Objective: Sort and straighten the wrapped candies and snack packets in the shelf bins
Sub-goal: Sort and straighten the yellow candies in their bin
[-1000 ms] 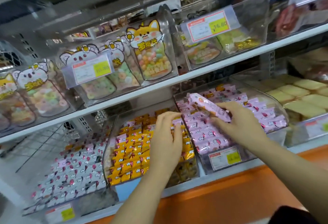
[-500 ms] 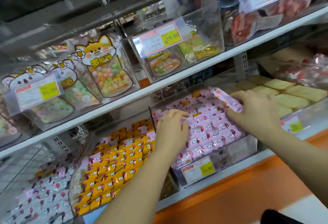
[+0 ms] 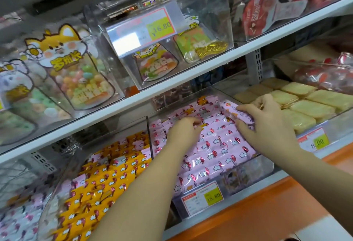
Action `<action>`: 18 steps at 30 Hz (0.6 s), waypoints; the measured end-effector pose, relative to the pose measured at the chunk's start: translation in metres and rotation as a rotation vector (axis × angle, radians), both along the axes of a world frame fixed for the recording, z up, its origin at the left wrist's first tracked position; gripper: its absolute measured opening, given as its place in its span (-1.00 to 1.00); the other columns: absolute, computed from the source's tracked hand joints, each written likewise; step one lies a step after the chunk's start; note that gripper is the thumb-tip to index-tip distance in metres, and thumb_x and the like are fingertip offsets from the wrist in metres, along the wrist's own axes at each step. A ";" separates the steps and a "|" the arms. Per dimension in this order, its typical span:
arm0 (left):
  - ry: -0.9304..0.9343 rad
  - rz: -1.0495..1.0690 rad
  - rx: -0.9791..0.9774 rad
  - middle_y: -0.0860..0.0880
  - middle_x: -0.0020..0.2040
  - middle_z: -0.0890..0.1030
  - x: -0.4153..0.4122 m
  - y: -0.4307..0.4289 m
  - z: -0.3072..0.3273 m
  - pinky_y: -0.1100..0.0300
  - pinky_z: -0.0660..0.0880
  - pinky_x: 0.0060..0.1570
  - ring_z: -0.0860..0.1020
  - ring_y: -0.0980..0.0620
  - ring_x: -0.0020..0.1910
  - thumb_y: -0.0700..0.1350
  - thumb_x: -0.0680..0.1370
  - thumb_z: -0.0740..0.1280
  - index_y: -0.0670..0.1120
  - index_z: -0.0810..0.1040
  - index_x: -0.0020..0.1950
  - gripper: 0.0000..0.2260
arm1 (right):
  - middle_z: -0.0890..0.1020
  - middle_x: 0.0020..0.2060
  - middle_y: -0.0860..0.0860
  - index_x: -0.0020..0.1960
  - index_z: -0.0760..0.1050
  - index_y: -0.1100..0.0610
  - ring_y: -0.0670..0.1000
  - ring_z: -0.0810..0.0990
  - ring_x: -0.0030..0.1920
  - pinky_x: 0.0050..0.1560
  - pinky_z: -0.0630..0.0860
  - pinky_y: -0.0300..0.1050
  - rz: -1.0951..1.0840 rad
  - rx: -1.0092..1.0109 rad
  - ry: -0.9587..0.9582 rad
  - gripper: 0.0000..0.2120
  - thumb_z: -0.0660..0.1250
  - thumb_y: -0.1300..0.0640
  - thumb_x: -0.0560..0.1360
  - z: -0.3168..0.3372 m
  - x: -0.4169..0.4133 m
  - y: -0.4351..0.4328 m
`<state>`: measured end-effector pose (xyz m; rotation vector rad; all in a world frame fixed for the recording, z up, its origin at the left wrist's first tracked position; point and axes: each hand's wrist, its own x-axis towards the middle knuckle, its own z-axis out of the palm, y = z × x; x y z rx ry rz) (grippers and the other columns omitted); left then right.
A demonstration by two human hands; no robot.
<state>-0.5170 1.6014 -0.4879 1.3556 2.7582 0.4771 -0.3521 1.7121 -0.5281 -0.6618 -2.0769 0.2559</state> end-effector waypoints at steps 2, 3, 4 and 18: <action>0.009 -0.006 -0.046 0.04 0.17 0.60 -0.003 0.005 0.001 0.03 0.50 0.13 0.54 -0.02 0.10 -0.03 0.57 0.29 0.03 0.60 0.12 -0.83 | 0.44 -0.03 0.12 0.09 0.60 0.16 0.16 0.49 -0.14 -0.40 0.47 -0.08 -0.014 -0.011 -0.019 -0.69 0.44 0.05 0.39 0.000 -0.001 0.002; 0.019 -0.003 -0.053 0.04 0.14 0.61 -0.004 0.006 0.000 0.03 0.51 0.11 0.54 -0.02 0.08 -0.05 0.57 0.29 0.04 0.60 0.05 -0.87 | 0.46 0.02 0.13 0.10 0.60 0.16 0.18 0.51 -0.08 -0.35 0.50 -0.06 -0.021 -0.013 -0.035 -0.67 0.43 0.03 0.40 -0.001 -0.002 0.003; 0.032 0.005 -0.051 0.04 0.10 0.62 -0.004 0.008 -0.001 0.03 0.52 0.07 0.55 -0.02 0.05 -0.07 0.57 0.29 0.05 0.58 -0.03 -0.92 | 0.47 0.06 0.13 0.13 0.59 0.14 0.18 0.51 -0.01 -0.30 0.52 -0.03 -0.026 -0.020 -0.054 -0.66 0.42 0.01 0.40 -0.001 -0.002 0.003; 0.302 0.085 0.380 -0.01 -0.21 0.49 0.024 -0.015 0.031 0.12 0.44 -0.27 0.51 -0.08 -0.26 -0.06 0.64 0.11 -0.09 0.40 0.06 -0.86 | 0.49 0.16 0.13 0.23 0.54 0.09 0.20 0.49 0.10 -0.06 0.51 0.06 -0.031 -0.055 -0.216 -0.58 0.39 -0.05 0.42 0.014 0.005 -0.004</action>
